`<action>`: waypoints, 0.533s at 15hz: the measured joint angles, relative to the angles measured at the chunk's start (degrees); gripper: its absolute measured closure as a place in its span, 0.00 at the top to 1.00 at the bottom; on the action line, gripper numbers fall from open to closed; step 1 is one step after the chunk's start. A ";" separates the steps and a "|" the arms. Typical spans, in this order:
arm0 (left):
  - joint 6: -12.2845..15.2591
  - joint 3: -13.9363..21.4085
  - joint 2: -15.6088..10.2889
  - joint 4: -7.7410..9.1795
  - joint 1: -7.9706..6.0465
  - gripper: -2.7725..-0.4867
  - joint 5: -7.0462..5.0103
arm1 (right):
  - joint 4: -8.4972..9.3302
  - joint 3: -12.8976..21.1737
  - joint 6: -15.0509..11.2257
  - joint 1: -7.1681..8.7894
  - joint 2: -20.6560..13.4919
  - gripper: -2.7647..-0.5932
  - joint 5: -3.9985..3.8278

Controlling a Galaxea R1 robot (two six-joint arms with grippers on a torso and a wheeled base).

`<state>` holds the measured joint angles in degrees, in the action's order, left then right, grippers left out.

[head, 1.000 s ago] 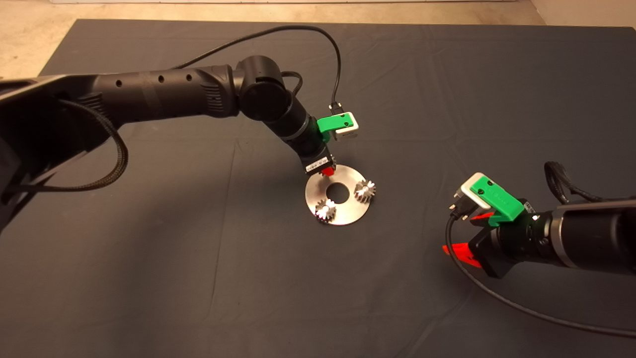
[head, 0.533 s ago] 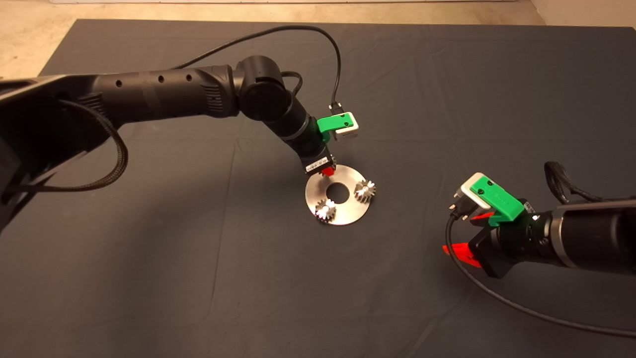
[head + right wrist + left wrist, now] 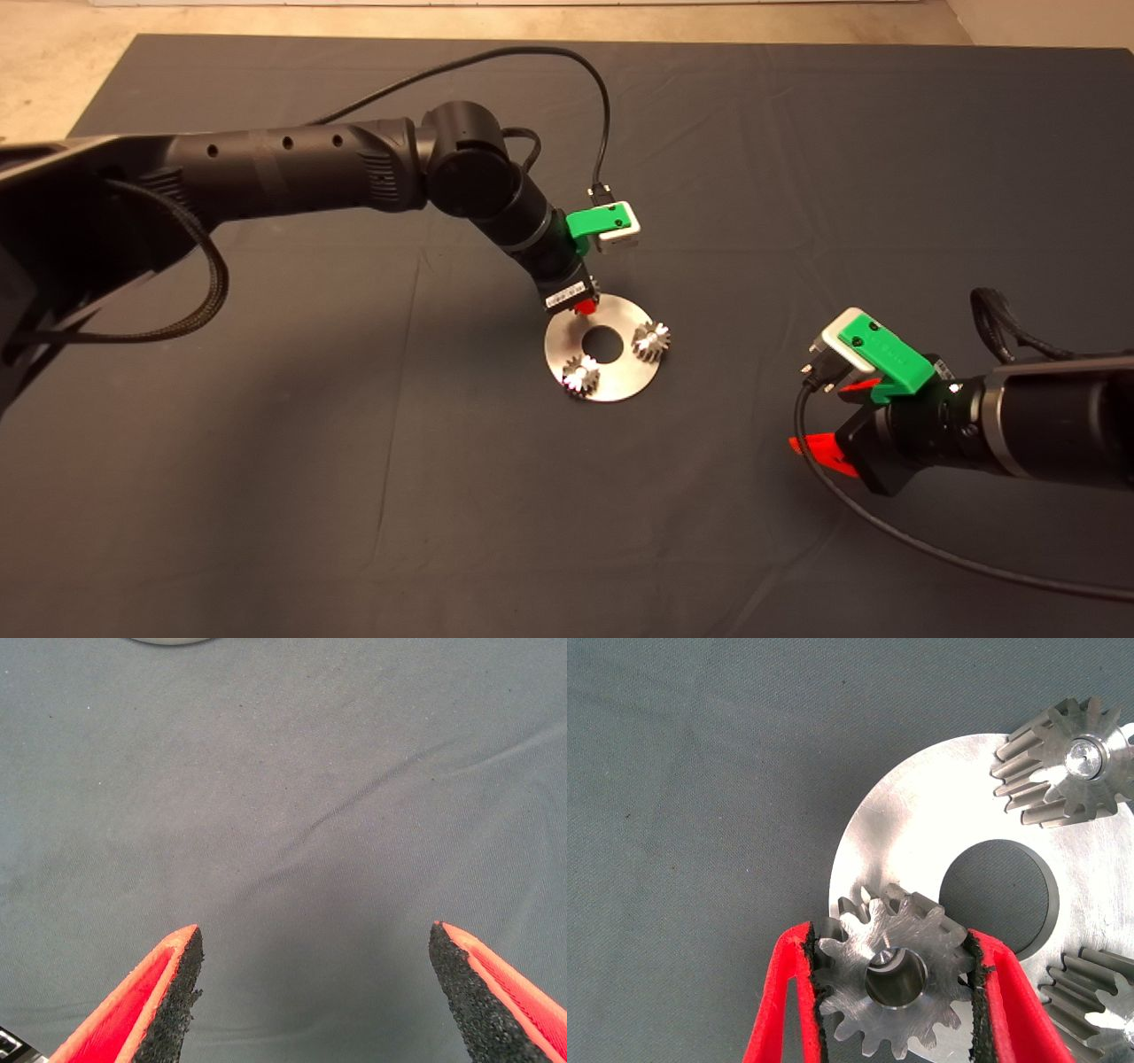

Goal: Install three planetary gears onto the carrier pins

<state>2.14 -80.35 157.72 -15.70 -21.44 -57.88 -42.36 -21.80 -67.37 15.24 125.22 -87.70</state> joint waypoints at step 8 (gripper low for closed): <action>-0.02 0.30 -0.15 -0.04 0.04 0.06 0.06 | 0.00 0.00 0.00 0.00 0.00 0.60 -0.01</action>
<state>2.12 -80.04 157.58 -15.74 -21.41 -57.82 -42.36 -21.80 -67.37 15.24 125.22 -87.71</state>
